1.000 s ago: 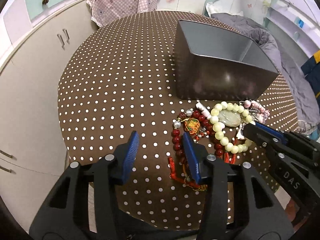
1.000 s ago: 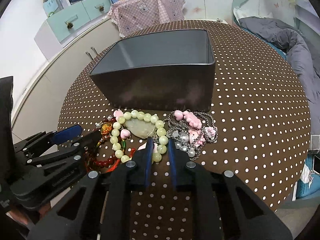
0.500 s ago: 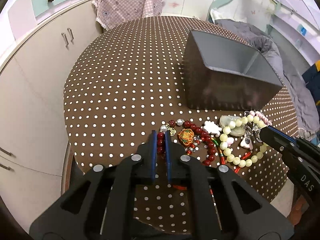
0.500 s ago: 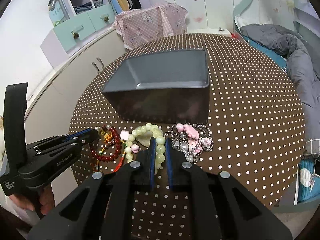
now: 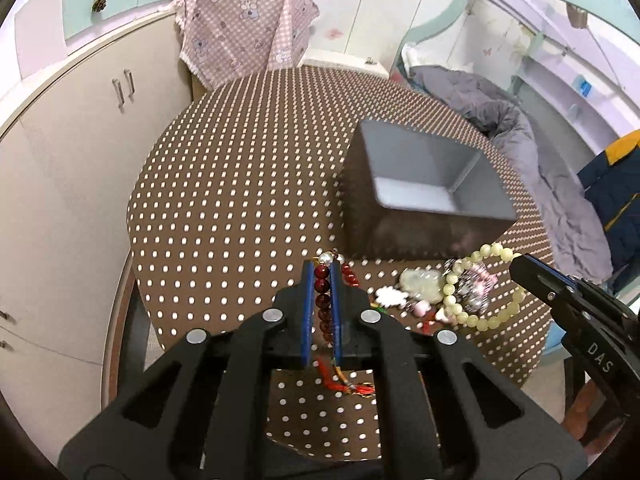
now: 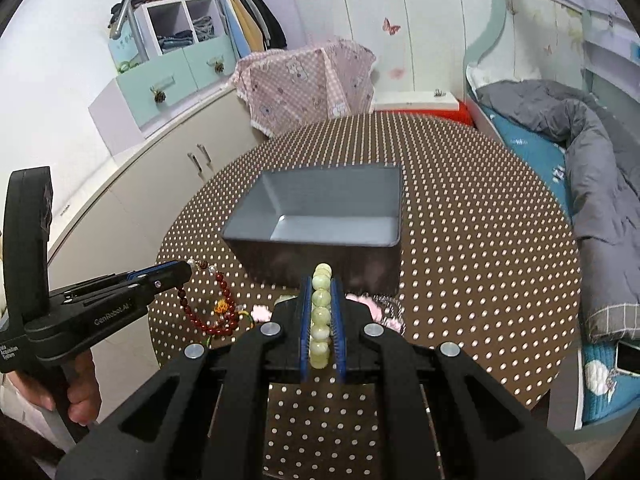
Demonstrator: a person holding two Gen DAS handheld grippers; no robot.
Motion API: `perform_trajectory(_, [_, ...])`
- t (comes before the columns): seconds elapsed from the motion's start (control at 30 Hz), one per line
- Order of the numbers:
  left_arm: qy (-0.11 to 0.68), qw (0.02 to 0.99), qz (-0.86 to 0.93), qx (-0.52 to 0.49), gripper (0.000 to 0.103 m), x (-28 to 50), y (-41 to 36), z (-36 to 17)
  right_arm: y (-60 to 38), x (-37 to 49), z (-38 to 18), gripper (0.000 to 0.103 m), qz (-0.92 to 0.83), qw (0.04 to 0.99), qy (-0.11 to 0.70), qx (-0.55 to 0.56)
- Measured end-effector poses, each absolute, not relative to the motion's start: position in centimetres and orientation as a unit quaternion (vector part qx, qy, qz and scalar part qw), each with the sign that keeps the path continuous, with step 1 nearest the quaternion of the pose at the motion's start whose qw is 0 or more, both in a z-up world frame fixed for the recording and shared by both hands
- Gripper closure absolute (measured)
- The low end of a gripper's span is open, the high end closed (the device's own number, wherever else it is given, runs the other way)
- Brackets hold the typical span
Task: Organize jewelry
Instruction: 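Grasp the dark red bead bracelet with the left tool while the right tool grasps the white bead bracelet, then carry both bracelets into the tin and open both tools to release them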
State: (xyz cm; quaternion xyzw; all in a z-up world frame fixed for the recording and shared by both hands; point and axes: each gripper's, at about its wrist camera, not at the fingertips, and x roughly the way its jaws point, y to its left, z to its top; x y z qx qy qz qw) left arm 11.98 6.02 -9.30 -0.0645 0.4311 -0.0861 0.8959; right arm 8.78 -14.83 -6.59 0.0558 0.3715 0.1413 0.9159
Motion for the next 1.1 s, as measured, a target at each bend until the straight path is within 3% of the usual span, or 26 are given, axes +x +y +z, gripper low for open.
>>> perform_trajectory(0.63, [0.358,0.923,-0.117,-0.074,0.095,12.6,5.2,-3.2,-16.3,10.5,-1.8,0.095,0.133,0.947,0.287,0.053])
perform_trajectory(1.1, [0.348,0.922,-0.151,-0.074,0.095,15.9,2.0,-2.2,-17.5,14.4,-4.0,0.095,0.122,0.933,0.331,0.075])
